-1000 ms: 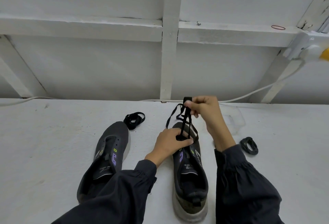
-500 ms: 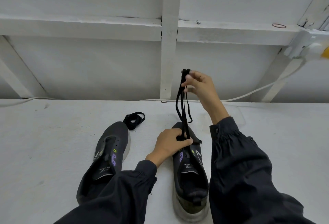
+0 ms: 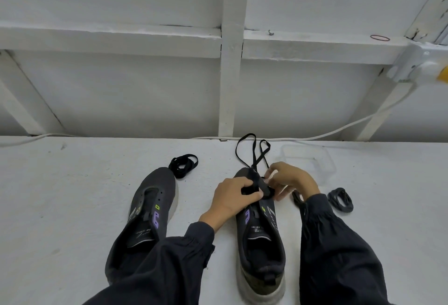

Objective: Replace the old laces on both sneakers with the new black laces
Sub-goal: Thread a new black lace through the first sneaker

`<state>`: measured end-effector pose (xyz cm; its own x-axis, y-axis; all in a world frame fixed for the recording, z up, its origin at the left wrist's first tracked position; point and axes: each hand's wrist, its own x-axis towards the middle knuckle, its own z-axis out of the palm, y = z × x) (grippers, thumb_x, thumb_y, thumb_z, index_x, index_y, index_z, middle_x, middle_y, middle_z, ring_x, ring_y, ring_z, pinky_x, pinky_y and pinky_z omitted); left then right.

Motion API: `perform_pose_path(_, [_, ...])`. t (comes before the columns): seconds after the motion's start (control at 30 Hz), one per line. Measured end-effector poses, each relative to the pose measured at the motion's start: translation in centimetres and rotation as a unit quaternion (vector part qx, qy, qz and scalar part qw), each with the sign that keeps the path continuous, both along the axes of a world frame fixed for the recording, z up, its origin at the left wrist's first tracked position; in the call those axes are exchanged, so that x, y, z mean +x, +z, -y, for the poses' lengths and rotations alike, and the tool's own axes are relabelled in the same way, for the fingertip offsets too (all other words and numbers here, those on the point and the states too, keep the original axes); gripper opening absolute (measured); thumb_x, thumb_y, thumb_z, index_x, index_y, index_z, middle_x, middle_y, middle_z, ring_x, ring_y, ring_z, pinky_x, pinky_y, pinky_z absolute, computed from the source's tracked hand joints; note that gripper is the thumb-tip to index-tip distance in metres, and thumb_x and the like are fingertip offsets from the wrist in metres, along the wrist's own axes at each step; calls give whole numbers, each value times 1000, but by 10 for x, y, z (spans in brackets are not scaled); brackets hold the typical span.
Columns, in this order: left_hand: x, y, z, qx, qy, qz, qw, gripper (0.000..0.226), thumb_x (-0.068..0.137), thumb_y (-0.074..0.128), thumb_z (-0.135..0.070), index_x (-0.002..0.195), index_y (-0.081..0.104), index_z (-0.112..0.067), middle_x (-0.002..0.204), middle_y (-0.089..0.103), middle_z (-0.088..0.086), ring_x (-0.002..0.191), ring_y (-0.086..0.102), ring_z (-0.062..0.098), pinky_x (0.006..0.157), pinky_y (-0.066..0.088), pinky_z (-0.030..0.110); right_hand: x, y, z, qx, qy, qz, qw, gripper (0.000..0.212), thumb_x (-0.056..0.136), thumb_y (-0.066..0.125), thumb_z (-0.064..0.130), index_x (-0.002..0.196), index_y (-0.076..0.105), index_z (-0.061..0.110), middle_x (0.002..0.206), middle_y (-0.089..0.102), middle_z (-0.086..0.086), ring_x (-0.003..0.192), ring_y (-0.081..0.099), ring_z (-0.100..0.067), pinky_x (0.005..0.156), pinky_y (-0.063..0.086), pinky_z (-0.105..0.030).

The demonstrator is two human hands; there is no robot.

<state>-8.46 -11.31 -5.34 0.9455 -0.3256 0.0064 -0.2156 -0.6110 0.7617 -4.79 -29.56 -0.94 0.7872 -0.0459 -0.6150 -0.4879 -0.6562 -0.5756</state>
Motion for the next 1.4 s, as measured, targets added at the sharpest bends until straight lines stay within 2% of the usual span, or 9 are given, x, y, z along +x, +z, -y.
perform_pose_path(0.17, [-2,4,1,-2,-10,1,1000,45,75,57,-62,79,66,-18,78,62,-5,75,57,13,68,43,32,1,3,-5,145,-112,119,976,28,87,55,-12,113,57,-3,90,65,-22,67,63,-26,62,60,-35])
perform_pose_path(0.3, [-3,6,0,-4,-4,3,1000,29,83,67,-49,76,62,-21,73,59,-8,72,54,11,68,42,30,7,18,-14,424,-203,167,867,22,91,49,-8,106,55,6,78,60,-13,67,65,-24,69,58,-36])
perform_pose_path(0.43, [-5,7,-1,-17,0,-8,1000,41,73,58,-60,81,67,-21,83,68,-7,80,61,11,76,50,37,4,18,-17,440,-207,215,847,18,90,59,-3,99,59,13,78,60,-5,71,61,-19,77,55,-36])
perform_pose_path(0.67, [-7,2,0,-15,3,7,1000,51,67,48,-67,81,67,-22,89,70,-10,83,62,9,78,50,41,-6,5,-28,589,-210,224,748,27,89,51,-15,80,51,11,64,48,-3,60,49,-13,93,55,-47])
perform_pose_path(0.87, [-8,4,-1,-28,3,-2,1000,29,73,59,-55,87,72,-33,94,71,-13,91,63,6,84,51,38,-2,31,-34,610,-188,271,721,38,84,44,-21,74,41,16,61,43,4,54,50,-9,65,53,-22])
perform_pose_path(1.0, [-11,3,1,-36,14,2,999,45,68,51,-62,87,72,-27,91,71,-10,88,64,9,82,52,39,2,29,-20,510,-242,313,764,32,83,56,-16,78,53,16,65,53,2,51,48,-11,59,50,-26])
perform_pose_path(1.13, [-15,0,2,-52,25,10,998,40,69,53,-59,86,72,-28,90,71,-13,88,64,6,82,52,37,3,12,6,63,-220,364,903,16,77,70,4,77,64,18,71,57,-4,68,54,-22,64,42,-33])
perform_pose_path(1.23, [-14,0,1,-50,24,13,998,40,69,53,-60,87,72,-29,90,71,-14,87,64,5,82,52,36,-3,12,10,-180,-82,304,932,13,79,71,12,90,68,17,103,56,-5,94,57,-26,68,37,-31])
perform_pose_path(1.4, [-13,4,2,-35,23,12,999,46,66,52,-62,86,73,-27,88,71,-11,83,63,8,78,51,35,-16,23,-9,-13,11,207,978,47,78,73,57,82,76,10,86,66,-19,83,59,-16,80,50,-39])
